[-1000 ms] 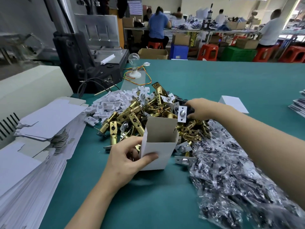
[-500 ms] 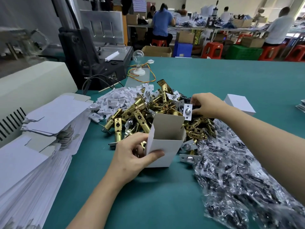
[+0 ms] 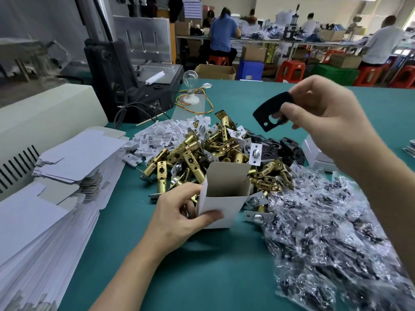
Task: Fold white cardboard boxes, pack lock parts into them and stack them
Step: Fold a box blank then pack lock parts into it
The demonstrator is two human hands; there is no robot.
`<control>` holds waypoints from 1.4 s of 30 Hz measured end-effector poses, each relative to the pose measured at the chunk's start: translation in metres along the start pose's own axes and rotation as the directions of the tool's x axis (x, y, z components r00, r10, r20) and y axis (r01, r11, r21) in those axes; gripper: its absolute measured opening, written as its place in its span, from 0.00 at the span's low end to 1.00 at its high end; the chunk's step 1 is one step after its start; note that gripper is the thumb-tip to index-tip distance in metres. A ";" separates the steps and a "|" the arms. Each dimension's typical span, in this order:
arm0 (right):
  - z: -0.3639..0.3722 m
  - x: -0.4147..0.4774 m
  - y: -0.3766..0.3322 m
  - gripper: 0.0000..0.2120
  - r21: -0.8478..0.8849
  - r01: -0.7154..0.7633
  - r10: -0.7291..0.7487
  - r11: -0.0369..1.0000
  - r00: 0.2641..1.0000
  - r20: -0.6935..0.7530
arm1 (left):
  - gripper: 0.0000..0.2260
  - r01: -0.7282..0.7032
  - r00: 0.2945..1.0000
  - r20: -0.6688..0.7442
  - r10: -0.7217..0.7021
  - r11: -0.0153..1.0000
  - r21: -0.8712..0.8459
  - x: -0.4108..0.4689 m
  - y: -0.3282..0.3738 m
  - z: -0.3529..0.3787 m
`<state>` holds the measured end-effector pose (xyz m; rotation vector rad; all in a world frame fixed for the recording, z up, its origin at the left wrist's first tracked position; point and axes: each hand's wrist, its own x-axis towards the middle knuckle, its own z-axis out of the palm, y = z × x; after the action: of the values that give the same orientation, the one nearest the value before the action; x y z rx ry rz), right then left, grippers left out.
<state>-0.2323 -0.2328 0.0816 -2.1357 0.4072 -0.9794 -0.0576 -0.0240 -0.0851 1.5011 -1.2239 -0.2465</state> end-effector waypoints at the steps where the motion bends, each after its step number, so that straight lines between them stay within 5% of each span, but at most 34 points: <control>1: 0.001 -0.013 -0.016 0.07 0.093 0.033 -0.038 0.995 0.998 0.052 | 0.15 0.007 1.000 -0.004 -0.007 1.000 -0.012 0.000 0.001 0.000; 4: 0.017 -0.044 -0.038 0.07 0.126 0.055 -0.075 0.991 0.985 0.158 | 0.13 0.034 0.999 -0.010 -0.035 0.999 -0.034 0.001 0.002 0.002; 11: 0.054 -0.059 -0.030 0.06 -0.299 0.169 -0.064 0.939 0.941 0.333 | 0.10 0.096 0.995 -0.019 -0.097 0.994 -0.043 0.001 0.008 0.002; 17: 0.071 -0.043 -0.027 0.06 -0.371 0.151 0.040 0.916 0.887 0.461 | 0.05 0.162 0.986 -0.027 -0.164 0.985 -0.061 0.004 0.005 0.003; 27: 0.096 -0.017 -0.023 0.11 -0.491 0.121 0.227 0.863 0.776 0.589 | 0.14 0.216 0.975 -0.020 -0.220 0.969 -0.119 0.006 -0.001 0.002; 34: 0.060 -0.022 -0.020 0.05 -0.405 0.098 0.050 0.909 0.939 0.340 | 0.17 0.245 0.968 -0.023 -0.249 0.963 -0.108 0.006 -0.002 0.001; 36: 0.039 -0.023 -0.015 0.01 -0.517 0.089 0.109 0.852 0.934 0.341 | 0.17 0.249 0.967 -0.027 -0.252 0.964 -0.088 0.006 -0.002 0.001; 42: 0.020 -0.040 0.000 0.05 -0.840 0.149 0.476 0.522 0.766 0.432 | 0.16 0.248 0.968 -0.018 -0.251 0.965 -0.088 0.006 0.000 0.000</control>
<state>-0.2433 -0.2012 0.0516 -3.0285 0.8671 0.2421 -0.0553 -0.0288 -0.0826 1.5785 -0.9874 -0.4375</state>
